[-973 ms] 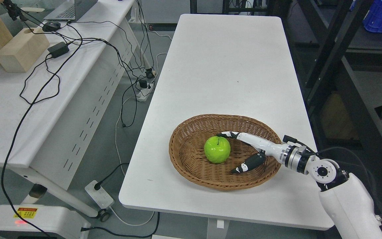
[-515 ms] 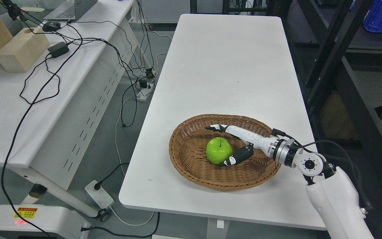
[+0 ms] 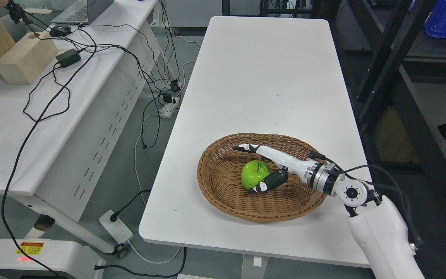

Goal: Place green apple on left shelf middle layer
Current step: 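Close the right hand around the green apple, then lift the green apple out of the basket with the right hand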

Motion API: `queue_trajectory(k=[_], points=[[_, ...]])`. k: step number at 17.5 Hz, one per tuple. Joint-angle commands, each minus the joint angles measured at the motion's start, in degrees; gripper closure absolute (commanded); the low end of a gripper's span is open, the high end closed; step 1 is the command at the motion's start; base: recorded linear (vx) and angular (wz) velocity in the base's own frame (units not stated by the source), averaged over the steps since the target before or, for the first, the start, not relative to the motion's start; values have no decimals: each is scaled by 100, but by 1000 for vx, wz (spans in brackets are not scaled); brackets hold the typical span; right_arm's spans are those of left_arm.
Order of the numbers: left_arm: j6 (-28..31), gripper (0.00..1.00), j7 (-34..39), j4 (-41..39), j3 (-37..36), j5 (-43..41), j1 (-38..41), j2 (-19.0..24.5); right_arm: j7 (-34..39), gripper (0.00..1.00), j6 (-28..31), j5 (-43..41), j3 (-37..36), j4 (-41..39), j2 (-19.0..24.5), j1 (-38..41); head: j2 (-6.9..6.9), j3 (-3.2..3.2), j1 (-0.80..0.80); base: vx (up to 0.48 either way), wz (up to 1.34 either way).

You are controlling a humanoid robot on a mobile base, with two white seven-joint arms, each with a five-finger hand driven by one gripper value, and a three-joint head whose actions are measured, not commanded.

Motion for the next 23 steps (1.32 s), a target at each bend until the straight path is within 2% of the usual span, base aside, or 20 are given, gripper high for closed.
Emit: queue_trajectory(k=[1, 4, 8, 13, 15, 16, 17, 18, 21, 23], points=[[5, 0, 5, -2, 0, 0, 0, 100, -79, 5, -54, 118, -29, 210, 114, 75, 0, 0, 0, 0, 0], [-4, 0, -4, -2, 0, 0, 0, 100, -324, 16, -62, 267, -29, 201, 97, 128, 0, 0, 0, 0, 0], [5, 0, 5, -2, 0, 0, 0, 100, -685, 40, -80, 601, -11, 183, 70, 251, 0, 0, 0, 0, 0], [-4, 0, -4, -2, 0, 0, 0, 100, -694, 45, -80, 725, -38, 157, 35, 339, 0, 0, 0, 0, 0], [-4, 0, 5, -2, 0, 0, 0, 100, -747, 52, -71, 690, -343, 157, -9, 330, 0, 0, 0, 0, 0], [5, 0, -4, 7, 0, 0, 0, 100, -730, 61, -80, 672, -476, 148, -26, 330, 0, 0, 0, 0, 0], [5, 0, 5, -2, 0, 0, 0, 100, -721, 84, -80, 663, -529, 113, -96, 330, 0, 0, 0, 0, 0], [5, 0, 5, -2, 0, 0, 0, 100, -669, 97, -80, 663, -591, 78, -184, 321, 0, 0, 0, 0, 0], [-4, 0, -4, -2, 8, 0, 0, 100, -327, 99, -229, 515, -941, -202, -360, 321, 0, 0, 0, 0, 0], [-4, 0, 5, -2, 0, 0, 0, 100, -72, 98, -352, -133, -1337, -422, -544, 321, 0, 0, 0, 0, 0]])
